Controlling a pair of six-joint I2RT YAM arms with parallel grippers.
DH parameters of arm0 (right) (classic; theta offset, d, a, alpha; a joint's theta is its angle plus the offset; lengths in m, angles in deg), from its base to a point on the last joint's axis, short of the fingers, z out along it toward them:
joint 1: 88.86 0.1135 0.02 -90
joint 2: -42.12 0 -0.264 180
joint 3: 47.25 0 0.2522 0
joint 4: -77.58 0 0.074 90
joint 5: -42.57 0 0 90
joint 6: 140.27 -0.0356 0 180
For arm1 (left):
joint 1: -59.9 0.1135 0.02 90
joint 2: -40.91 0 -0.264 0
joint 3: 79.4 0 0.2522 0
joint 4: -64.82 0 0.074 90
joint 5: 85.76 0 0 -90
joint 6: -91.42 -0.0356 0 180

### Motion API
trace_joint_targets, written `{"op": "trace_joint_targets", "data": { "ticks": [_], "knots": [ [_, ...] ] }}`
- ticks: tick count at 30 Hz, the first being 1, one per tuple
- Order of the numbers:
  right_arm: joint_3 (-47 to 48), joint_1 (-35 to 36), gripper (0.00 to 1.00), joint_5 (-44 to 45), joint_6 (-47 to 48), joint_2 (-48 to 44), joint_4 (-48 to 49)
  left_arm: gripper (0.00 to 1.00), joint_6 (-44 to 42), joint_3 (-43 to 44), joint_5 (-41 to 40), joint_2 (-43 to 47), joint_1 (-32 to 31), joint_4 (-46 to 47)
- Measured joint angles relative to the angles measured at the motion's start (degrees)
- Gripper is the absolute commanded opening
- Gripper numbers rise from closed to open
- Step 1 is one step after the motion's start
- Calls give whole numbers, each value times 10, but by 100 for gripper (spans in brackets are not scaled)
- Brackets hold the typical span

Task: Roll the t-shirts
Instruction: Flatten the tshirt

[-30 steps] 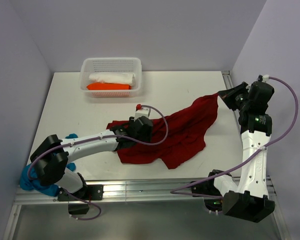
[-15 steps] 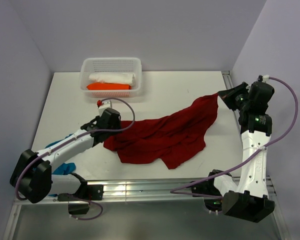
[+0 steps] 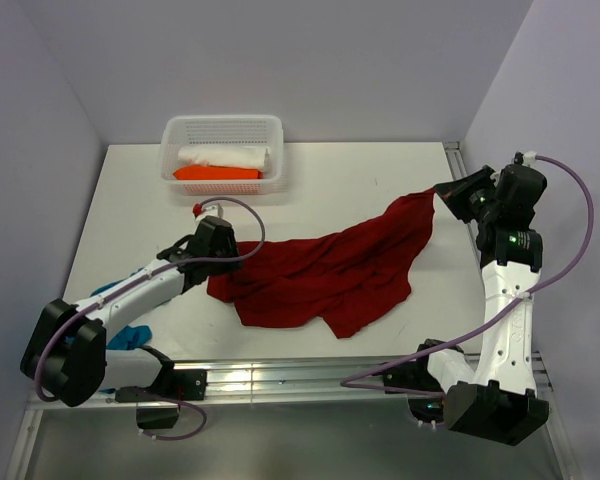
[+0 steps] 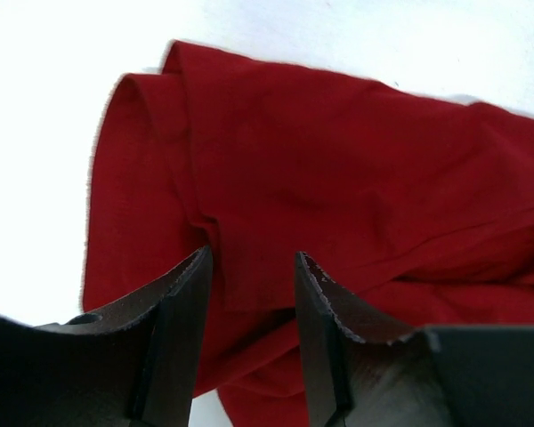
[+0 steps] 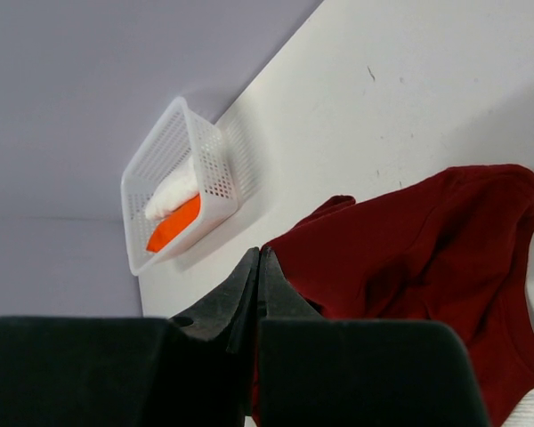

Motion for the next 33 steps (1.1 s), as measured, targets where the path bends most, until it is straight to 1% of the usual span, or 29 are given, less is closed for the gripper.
{"op": "trace_joint_targets", "data": {
  "ticks": [8,17,19,20,22,23,27,28,29,30,32,33],
  "knots": [
    [-3,0,0,-7,0,0,5,47,0,-7,42,-35,1,23],
    [-14,0,0,-16,0,0,14,48,5,-20,43,-38,1,23],
    [-16,0,0,-17,0,0,16,46,5,-21,43,-38,1,23],
    [-18,0,0,-18,0,0,18,40,6,-23,43,-38,1,24],
    [-19,0,0,-19,0,0,19,34,9,-27,48,-38,1,26],
    [-19,0,0,-19,0,0,21,33,10,-28,50,-38,1,28],
    [-19,0,0,-20,-2,0,25,31,13,-29,62,-38,1,31],
    [-19,0,0,-20,-2,0,25,27,14,-29,64,-38,1,34],
    [-19,0,0,-20,-2,0,26,19,14,-29,66,-38,1,36],
    [-19,0,0,-21,-2,0,26,14,16,-29,69,-38,1,37],
    [-19,0,0,-21,-3,0,25,0,16,-29,73,-38,1,38],
    [-19,0,0,-22,-3,0,26,0,16,-29,73,-38,1,38]
  ]
}}
